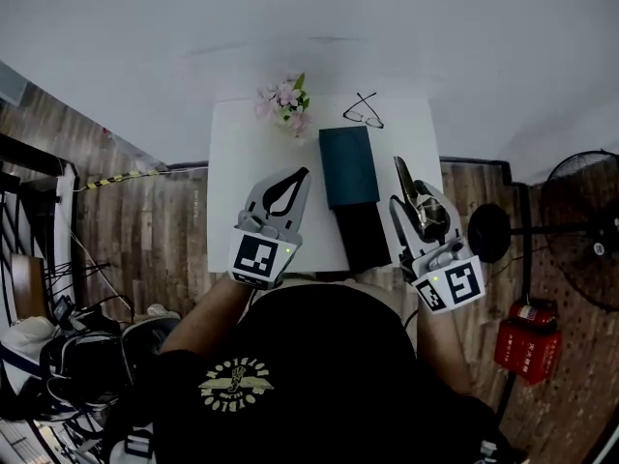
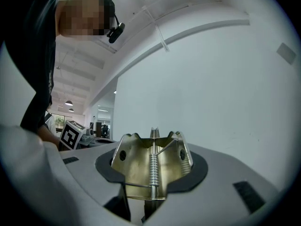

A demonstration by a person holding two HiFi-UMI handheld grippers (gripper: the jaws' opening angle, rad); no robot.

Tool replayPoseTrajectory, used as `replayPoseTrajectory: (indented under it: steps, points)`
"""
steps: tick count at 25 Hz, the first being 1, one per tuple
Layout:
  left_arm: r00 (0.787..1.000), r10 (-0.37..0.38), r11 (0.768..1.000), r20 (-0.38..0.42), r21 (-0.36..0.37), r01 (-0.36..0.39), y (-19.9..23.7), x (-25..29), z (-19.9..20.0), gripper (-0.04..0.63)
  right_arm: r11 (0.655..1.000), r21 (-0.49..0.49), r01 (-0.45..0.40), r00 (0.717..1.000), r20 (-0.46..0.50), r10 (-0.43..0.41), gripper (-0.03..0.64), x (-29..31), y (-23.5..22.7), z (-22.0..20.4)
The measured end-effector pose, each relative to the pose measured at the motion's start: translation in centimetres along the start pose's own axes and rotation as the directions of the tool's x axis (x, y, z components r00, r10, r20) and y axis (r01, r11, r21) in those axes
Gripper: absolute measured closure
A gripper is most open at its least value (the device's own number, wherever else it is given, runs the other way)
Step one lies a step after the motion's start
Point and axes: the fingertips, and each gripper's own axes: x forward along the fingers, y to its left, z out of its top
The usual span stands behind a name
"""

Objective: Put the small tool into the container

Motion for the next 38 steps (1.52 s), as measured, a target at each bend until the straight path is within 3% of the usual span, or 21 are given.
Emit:
replayPoseTrajectory:
  steps: [16,24,32,38]
  points:
    - [0.995,-0.096,0.991,-0.034,-0.099,0.092,1.6,1.4,-4.1,0.588,0.999,0.02,0.049,0.991,-0.126,-0.046,0.428,1.4,1.4,-3.3]
    - [0.998,-0.038,0.994,-0.058,-0.108,0.031,3.3,2.8,-5.1,0.588,0.996,0.092,0.003,0.983,-0.184,0.014,0.428,2.3,0.4,-6.4]
    - [0.996,-0.052,0.995,-0.077,-0.095,0.044,2.0,4.1,-4.9,0.588,0.993,0.116,-0.035,0.974,-0.219,0.06,0.428,3.2,-1.0,-7.9]
    - [0.992,-0.058,0.994,-0.108,-0.099,0.047,1.1,4.2,-6.9,0.588,0.99,0.132,-0.043,0.959,-0.273,0.078,0.428,3.1,-1.8,-11.7]
